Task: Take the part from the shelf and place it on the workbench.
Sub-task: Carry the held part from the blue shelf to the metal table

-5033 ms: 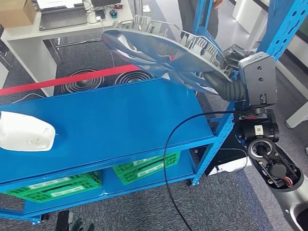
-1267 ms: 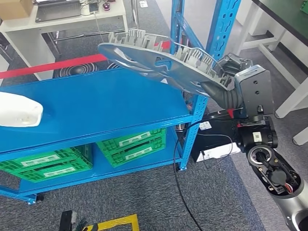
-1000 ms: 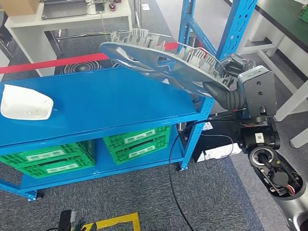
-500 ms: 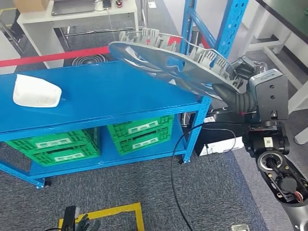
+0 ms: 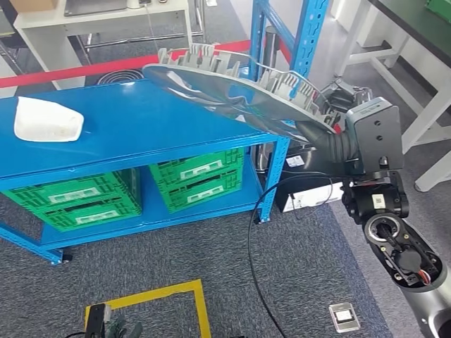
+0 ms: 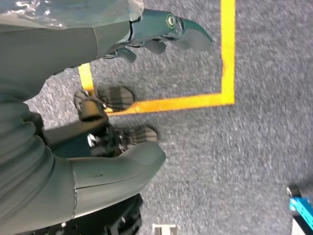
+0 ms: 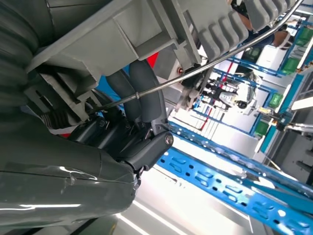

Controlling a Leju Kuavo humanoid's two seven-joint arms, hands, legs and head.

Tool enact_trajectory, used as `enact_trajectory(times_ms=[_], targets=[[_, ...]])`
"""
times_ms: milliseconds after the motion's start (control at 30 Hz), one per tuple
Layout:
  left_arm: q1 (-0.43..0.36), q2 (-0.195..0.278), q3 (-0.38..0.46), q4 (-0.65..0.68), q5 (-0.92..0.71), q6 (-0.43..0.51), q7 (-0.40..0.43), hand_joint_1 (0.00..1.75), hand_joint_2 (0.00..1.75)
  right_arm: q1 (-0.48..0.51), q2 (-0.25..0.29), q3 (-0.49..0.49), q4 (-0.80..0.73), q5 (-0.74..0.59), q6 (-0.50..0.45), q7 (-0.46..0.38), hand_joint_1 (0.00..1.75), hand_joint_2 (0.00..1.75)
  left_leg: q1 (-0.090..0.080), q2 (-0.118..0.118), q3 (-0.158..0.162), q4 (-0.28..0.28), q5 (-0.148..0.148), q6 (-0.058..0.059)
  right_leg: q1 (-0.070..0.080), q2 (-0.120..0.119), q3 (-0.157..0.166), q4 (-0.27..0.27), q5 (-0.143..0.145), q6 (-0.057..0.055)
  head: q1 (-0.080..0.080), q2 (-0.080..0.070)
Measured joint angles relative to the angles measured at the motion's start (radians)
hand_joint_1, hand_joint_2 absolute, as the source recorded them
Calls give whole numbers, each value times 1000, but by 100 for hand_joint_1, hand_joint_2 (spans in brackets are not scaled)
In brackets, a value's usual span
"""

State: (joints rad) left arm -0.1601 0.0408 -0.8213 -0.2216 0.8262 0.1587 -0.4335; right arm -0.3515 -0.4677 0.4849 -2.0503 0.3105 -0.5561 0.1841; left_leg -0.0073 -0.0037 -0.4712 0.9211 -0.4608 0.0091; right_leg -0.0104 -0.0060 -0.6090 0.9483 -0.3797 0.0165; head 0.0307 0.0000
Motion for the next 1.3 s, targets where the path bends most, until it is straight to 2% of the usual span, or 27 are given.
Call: enact_trajectory(times_ms=[33,67,133,167,200,233,267,300,333,400,433,500,533,567,667,700,733,800,867,933,967,1033,1100,1200,1233,1267,1300], targets=[[1,0,0,0,0,0,0,0,175,1,0,0,0,0,0,0,175,175,2,2,-7,-4,9,6,0,1,-8,16,-21,5,1,0],[1,0,0,0,0,0,0,0,175,2,0,0,0,-1,0,-2,175,175,4,4,-16,-8,20,13,-1,2,-23,53,-60,10,5,0],[1,-1,0,0,1,0,0,0,175,4,0,0,0,-5,0,-6,175,175,5,6,-42,-6,40,19,-2,3,-61,181,-162,16,14,0],[1,-2,0,0,2,0,0,0,175,4,0,1,1,-7,0,-8,175,175,5,7,-57,-4,50,19,-3,3,-76,249,-195,20,17,0],[2,-2,0,0,2,0,0,0,175,5,0,2,2,-9,0,-10,175,175,5,7,-74,-1,60,18,-4,3,-79,294,-202,22,20,0],[3,-3,0,0,3,0,0,0,175,5,0,3,4,-11,0,-11,175,175,6,7,-91,4,69,16,-5,3,-66,308,-187,24,23,0],[3,-3,0,0,3,0,0,0,175,4,0,3,5,-13,0,-13,175,175,7,8,-108,10,77,13,-7,3,-37,286,-157,25,26,0],[4,-4,0,0,4,0,0,0,175,4,0,4,6,-15,0,-14,175,175,8,7,-123,18,84,9,-9,3,9,231,-128,26,29,0],[4,-4,0,0,5,1,0,0,175,2,0,4,6,-17,-1,-15,175,175,7,7,-137,25,90,4,-8,3,61,157,-118,25,32,0],[4,-3,0,0,7,4,-2,0,175,-3,0,5,7,-21,-2,-17,175,175,7,6,-155,34,105,-7,-4,4,139,29,-132,17,35,0],[5,-3,0,0,9,5,-3,0,175,-5,0,6,7,-22,-2,-18,175,175,6,5,-160,33,115,-12,0,5,151,-1,-141,11,36,0],[9,-2,0,0,11,6,-5,0,175,-8,0,10,9,-24,-5,-19,175,175,6,4,-165,29,130,-23,-2,3,141,-11,-129,-4,32,0],[12,-1,0,0,11,7,-5,0,175,-9,0,11,11,-26,-6,-20,175,175,5,4,-172,37,115,-28,-4,2,132,-13,-119,-12,27,0],[14,-1,0,0,12,7,-5,0,175,-8,0,12,12,-27,-8,-20,175,175,6,3,-182,65,81,-32,-7,0,122,-17,-106,-21,19,0],[16,-1,0,0,11,7,-6,0,175,-6,0,14,14,-29,-12,-20,175,175,10,2,-229,253,-70,-43,-7,-2,84,-17,-73,-33,0,0],[16,-1,0,0,11,7,-6,0,175,-6,0,15,15,-29,-13,-20,175,175,11,2,-235,310,-90,-46,-7,-2,70,-16,-63,-33,-2,0],[16,-1,0,0,11,7,-6,0,175,-5,0,16,15,-29,-13,-20,175,175,12,3,-228,338,-87,-47,-7,-2,57,-15,-53,-32,-3,0],[16,0,0,0,11,7,-6,0,175,-3,0,17,16,-29,-14,-20,175,175,14,3,-178,307,-41,-46,-8,-2,37,-14,-37,-28,-5,0],[14,0,0,0,11,7,-6,0,175,-2,0,18,16,-29,-14,-20,175,175,14,2,-96,197,-6,-43,-10,-1,24,-11,-26,-21,-6,0],[11,-1,0,0,11,7,-7,0,175,-2,0,17,16,-29,-16,-20,175,175,12,0,-13,64,-10,-36,-7,-1,11,-6,-13,-11,-5,0],[10,-1,0,0,11,7,-7,0,175,-2,0,17,16,-29,-16,-20,175,175,10,-1,10,23,-16,-32,-6,-1,6,-4,-4,-5,-3,0],[11,-2,0,0,11,7,-7,0,175,0,0,18,16,-29,-17,-20,175,175,9,0,8,3,-15,-20,-5,-1,-3,-5,10,8,0,0],[12,-3,0,0,11,7,-7,0,175,3,0,18,16,-27,-18,-19,175,175,11,3,-10,3,1,-4,-7,0,-20,22,-25,18,4,0],[9,-4,0,0,11,2,-9,0,175,5,0,21,16,-15,-17,-19,175,175,7,7,-52,8,30,12,-8,1,-70,202,-177,25,20,0],[9,-5,0,0,11,-1,-9,0,175,5,0,23,16,-11,-16,-20,175,175,5,7,-68,12,41,14,-8,1,-79,267,-207,25,24,0],[9,-5,0,0,11,-3,-9,0,175,5,0,25,16,-6,-16,-20,175,175,3,7,-84,15,51,15,-7,1,-77,307,-208,24,27,0],[9,-6,0,0,10,-4,-10,0,175,5,0,26,16,-2,-15,-20,175,175,0,7,-101,19,60,15,-5,2,-60,314,-188,21,29,0]])
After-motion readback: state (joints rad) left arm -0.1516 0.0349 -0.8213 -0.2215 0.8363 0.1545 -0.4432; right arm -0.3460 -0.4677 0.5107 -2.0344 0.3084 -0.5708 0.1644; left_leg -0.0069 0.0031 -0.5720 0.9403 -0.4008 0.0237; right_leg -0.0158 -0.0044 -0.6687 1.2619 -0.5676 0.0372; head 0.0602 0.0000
